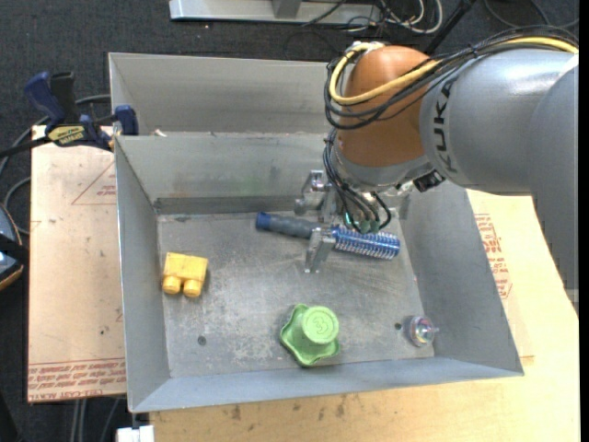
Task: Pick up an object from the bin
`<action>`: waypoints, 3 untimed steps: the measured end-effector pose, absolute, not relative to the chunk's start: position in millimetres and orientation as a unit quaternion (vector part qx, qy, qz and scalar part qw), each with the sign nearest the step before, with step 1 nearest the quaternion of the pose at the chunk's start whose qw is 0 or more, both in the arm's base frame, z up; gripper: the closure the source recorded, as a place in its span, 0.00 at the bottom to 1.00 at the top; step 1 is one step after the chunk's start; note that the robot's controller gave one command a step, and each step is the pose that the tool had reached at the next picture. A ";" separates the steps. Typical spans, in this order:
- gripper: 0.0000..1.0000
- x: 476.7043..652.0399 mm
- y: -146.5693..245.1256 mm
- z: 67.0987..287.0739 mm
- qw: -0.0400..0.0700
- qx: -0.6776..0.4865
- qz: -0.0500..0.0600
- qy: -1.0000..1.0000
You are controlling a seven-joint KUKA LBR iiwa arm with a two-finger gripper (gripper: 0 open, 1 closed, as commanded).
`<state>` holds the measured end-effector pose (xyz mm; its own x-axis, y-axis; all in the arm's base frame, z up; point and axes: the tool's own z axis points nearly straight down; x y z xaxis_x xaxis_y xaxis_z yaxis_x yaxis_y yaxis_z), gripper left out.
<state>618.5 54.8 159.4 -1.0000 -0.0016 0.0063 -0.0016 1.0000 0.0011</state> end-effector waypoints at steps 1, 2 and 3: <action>0.00 634.2 9.1 80.3 -0.001 -0.090 0.000 -0.996; 1.00 634.8 10.4 82.2 -0.002 -0.089 -0.001 -0.996; 1.00 626.5 30.6 222.5 -0.004 -0.085 -0.001 -0.996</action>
Offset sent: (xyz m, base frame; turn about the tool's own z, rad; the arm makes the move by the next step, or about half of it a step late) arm 0.0153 -0.0449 -0.0779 0.1812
